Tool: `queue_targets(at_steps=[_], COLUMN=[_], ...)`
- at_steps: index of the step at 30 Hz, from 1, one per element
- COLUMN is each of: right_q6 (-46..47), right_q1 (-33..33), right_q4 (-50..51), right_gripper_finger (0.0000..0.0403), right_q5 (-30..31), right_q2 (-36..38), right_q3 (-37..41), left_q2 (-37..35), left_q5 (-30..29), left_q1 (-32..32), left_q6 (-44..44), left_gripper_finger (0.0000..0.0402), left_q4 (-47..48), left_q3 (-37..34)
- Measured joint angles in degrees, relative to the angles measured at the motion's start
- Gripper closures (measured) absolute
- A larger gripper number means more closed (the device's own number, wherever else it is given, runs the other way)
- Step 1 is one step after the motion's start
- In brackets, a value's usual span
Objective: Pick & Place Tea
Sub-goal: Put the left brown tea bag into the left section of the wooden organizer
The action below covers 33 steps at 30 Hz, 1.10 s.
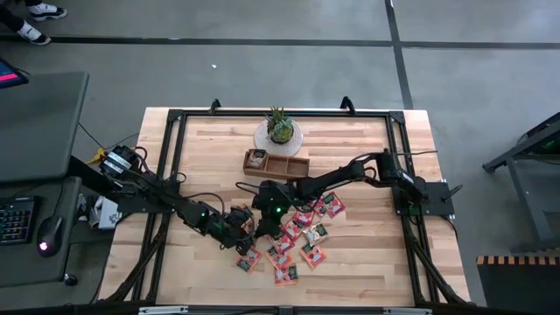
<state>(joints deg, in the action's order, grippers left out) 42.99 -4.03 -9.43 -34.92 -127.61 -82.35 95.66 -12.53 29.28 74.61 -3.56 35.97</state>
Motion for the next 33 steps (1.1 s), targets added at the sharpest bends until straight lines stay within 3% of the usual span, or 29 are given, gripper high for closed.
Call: queue_targets(at_steps=[5,19,29,33], right_q6=[0.5,0.1,0.8,1.4], right_q1=[0.0,0.1,0.4,0.3], right_q4=[-0.3,3.2,3.2,2.8], right_gripper_finger=[0.0263,0.0260,0.0187,0.0176], right_q5=[-0.9,3.5,4.1,2.9], right_q2=[0.0,0.0,0.0,0.0], right_q3=[0.0,0.0,0.0,0.0], left_q2=[0.0,0.0,0.0,0.0], left_q5=[0.0,0.0,0.3,0.3], left_q1=[0.0,0.0,0.0,0.0], left_q6=[0.0,-0.4,-0.9,-0.9], left_gripper_finger=[0.0401,0.0402,0.0402,0.0402], left_q4=[0.0,-0.1,-0.2,-0.2], left_q3=[0.0,0.0,0.0,0.0])
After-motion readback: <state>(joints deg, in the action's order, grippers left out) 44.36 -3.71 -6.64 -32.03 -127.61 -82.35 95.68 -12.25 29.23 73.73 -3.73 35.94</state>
